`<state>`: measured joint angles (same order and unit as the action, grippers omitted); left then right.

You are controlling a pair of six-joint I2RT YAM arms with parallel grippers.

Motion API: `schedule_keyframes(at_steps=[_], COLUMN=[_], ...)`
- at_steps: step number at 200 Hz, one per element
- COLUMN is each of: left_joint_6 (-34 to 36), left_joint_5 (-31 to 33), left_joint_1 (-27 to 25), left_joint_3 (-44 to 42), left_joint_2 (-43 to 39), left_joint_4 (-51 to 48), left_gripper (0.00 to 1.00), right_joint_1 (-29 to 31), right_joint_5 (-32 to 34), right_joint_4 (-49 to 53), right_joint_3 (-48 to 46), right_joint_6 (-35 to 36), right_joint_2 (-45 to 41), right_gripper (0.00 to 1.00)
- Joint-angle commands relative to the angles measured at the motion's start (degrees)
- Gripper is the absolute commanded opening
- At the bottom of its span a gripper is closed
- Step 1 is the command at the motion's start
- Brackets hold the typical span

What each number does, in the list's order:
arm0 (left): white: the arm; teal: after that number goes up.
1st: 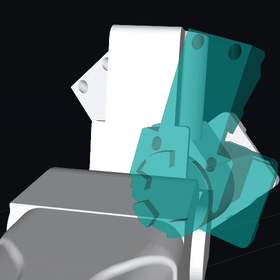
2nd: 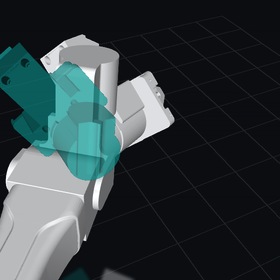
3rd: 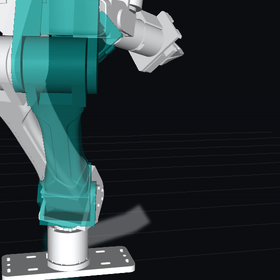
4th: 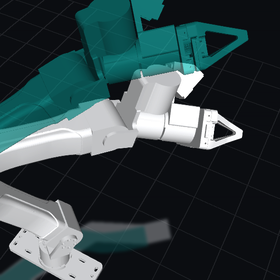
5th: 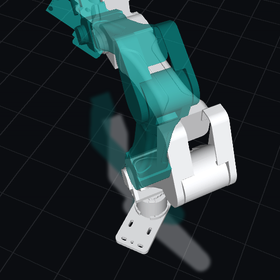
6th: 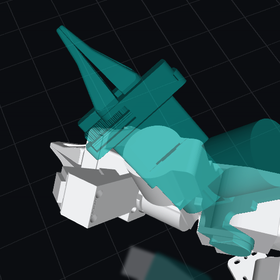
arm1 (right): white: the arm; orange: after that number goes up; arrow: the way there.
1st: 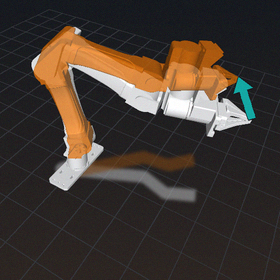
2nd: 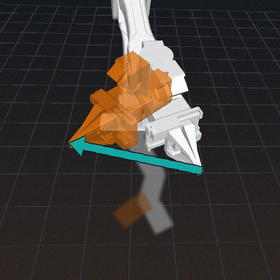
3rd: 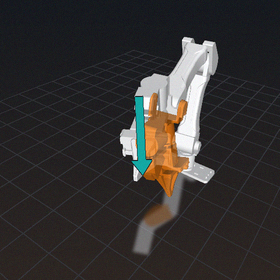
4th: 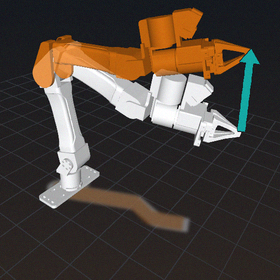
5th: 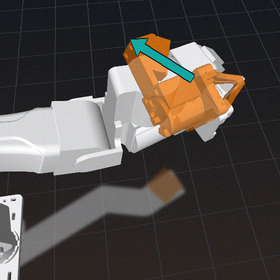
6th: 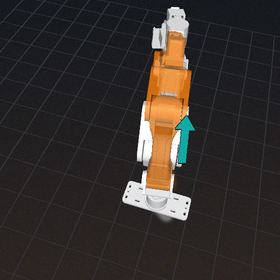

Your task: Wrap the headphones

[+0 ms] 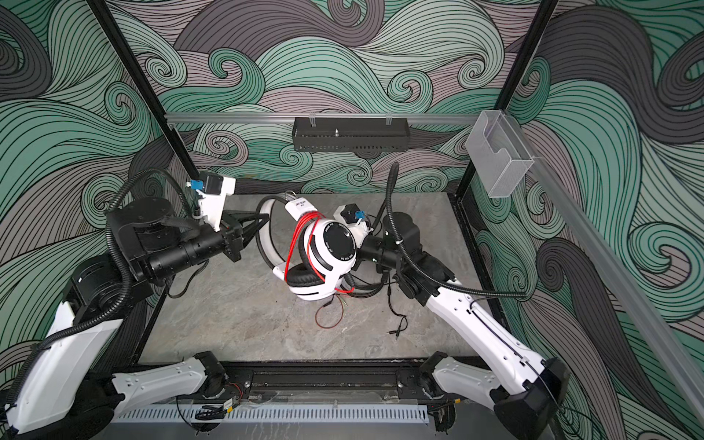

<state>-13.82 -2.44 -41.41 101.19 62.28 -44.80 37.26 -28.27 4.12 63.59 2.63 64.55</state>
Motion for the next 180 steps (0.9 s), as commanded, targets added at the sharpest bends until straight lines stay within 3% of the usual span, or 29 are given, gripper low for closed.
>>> schedule_keyframes(at_steps=[1, 40, 61, 93, 122, 158, 180], left_joint_6=[-3.74, -4.88, -5.88, -9.05, -9.95, -11.02, -12.07], left_joint_5=[-0.57, 2.68, 5.54, 12.54, 15.17, 18.09, 21.93], left_joint_1=[0.10, 0.10, 0.10, 0.10, 0.14, 0.11, 0.10], left_joint_3=[7.78, 16.96, 19.36, 18.89, 19.88, 20.89, 19.06], left_joint_2=[2.11, 6.81, 7.88, 7.35, 8.04, 8.91, 8.13], left_joint_4=[5.71, 4.50, 5.30, 10.13, 13.49, 14.77, 16.30], left_gripper=[0.00, 0.00, 0.00, 0.00, 0.00, 0.00, 0.00], right_joint_1=[-0.29, -0.21, -0.25, -0.19, -0.14, 0.15, 0.71], right_joint_5=[-4.92, -5.99, -5.96, -6.01, -6.00, -6.71, -6.15], right_joint_4=[-10.00, -11.81, -13.12, -16.30, -17.50, -17.92, -15.95], right_joint_3=[-1.14, -2.31, -3.82, -7.65, -10.04, -11.42, -11.64], right_joint_6=[-8.15, -8.79, -9.84, -13.18, -14.38, -15.07, -14.47], right_joint_2=[1.51, 3.91, 4.10, 4.18, 4.61, 5.93, 5.96], right_gripper=[0.44, 0.45, 0.41, 0.33, 0.29, 0.19, 0.02])
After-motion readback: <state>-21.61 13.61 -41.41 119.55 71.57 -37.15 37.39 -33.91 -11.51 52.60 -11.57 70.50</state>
